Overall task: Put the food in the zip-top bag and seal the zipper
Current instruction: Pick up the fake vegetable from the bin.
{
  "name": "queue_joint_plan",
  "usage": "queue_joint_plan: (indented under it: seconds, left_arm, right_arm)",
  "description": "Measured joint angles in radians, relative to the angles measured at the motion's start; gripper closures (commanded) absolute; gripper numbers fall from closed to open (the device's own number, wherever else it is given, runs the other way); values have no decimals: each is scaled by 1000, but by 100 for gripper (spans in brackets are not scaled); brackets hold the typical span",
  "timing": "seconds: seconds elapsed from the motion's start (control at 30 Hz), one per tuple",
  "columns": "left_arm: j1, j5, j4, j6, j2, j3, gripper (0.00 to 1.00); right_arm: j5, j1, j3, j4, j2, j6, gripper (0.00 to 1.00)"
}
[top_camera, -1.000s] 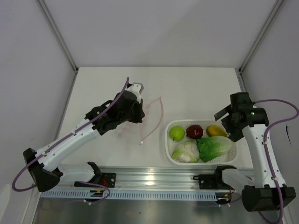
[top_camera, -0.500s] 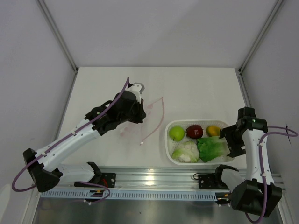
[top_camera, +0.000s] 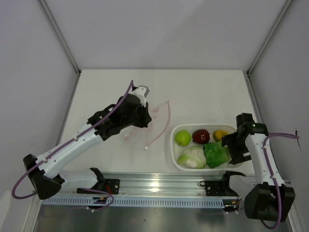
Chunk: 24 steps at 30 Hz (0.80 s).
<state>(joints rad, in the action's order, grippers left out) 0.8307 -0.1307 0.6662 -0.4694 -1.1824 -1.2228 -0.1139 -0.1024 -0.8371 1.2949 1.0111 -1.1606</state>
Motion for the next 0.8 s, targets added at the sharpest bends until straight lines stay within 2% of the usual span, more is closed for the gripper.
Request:
queue_joint_plan:
  seconds: [0.3,0.37,0.47,0.5,0.57,0.6,0.67,0.7,0.77,0.8]
  left_arm:
    - [0,1,0,0,14,0,99]
    - [0,1,0,0,18,4,100]
    - [0,1,0,0,23,14,99]
    - [0,1,1,0,23,16,100]
    - [0,1,2,0,23,17,100]
    - [0,1,1,0,23,17,99]
    - [0,1,1,0,23,17,99]
    - [0,1,1,0,23,17,99]
    - [0,1,1,0,23,17,99]
    - [0,1,1,0,23,17,99]
  right_arm:
    - [-29,44,40,-107,68,-52,14]
    - [-37,50,57,-130,80,-59,17]
    - [-42,61,85,-172,88,-72,26]
    - [-43,66,93,-186,88,-77,37]
    - [-44,76,104,-208,87,-88,47]
    - [-45,80,108,-219,87,-95,56]
    - [-50,90,110,-237,83,-102,67]
    - [-53,93,111,-241,77,-106,76]
    - [-58,97,114,-239,63,-110,84]
    - [-60,97,114,-234,54,-111,93]
